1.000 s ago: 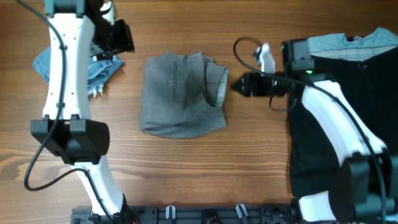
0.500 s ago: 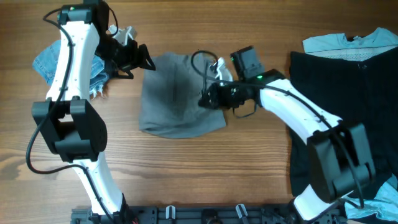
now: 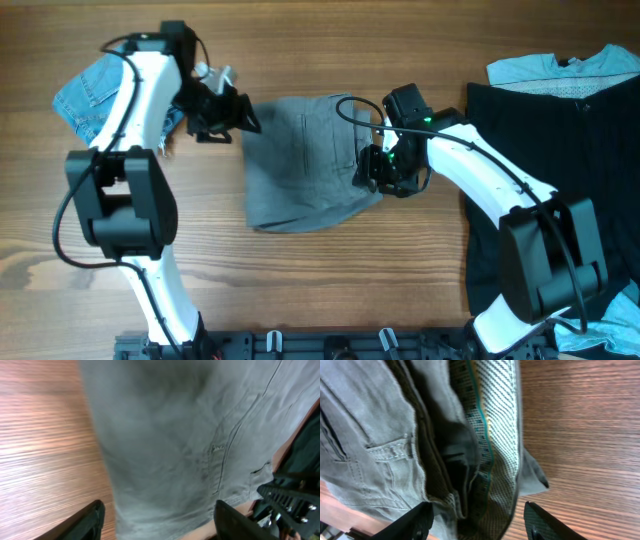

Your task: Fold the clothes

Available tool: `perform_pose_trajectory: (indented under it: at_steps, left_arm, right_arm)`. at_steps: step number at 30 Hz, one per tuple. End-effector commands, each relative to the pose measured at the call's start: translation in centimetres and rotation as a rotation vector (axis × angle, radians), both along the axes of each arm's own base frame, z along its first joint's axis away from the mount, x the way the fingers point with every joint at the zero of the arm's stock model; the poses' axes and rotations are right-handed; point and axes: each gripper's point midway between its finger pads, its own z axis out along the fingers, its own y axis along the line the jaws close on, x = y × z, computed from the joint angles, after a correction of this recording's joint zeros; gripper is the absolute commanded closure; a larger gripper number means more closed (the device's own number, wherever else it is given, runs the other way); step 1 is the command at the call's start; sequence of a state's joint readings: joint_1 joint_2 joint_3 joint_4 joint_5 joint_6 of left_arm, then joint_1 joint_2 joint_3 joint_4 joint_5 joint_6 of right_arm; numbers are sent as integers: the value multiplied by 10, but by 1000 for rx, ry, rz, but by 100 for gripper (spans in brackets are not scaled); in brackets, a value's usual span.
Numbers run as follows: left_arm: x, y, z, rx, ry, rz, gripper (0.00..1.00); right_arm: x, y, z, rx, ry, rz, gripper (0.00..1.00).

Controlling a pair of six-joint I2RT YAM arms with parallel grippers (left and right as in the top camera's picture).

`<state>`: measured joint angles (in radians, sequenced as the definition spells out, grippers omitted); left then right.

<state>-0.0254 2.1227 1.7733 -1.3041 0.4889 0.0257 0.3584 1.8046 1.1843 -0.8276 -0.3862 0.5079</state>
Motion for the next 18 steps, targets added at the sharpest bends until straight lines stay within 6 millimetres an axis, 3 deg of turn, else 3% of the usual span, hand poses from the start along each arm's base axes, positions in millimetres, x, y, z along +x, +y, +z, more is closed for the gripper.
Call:
perform_pose_trajectory:
  at_steps: [1,4,6,7,9,12,16,18]
  left_arm:
    - [-11,-24,-9,-20,18,-73,48]
    - [-19,-33,-13,3,29,-110,66]
    - [-19,-33,-17,37,25,-121,64]
    - [-18,-31,-18,54,25,-112,57]
    - [-15,-25,-20,88,34,-68,53]
    - [-12,-20,-20,86,38,-38,44]
    - [-13,-16,-20,82,44,-28,20]
    - [-13,-16,-20,82,46,-30,16]
  right_arm:
    - [22,-12,31,19,-132,-3,43]
    - [45,13,83,204,-375,161,75]
    - [57,24,109,272,-495,192,88]
    - [61,27,115,288,-524,193,91]
    - [75,33,123,307,-602,204,96]
    - [91,42,111,310,-633,208,96]
    - [102,64,54,344,-523,167,96]
    - [103,67,20,343,-424,96,96]
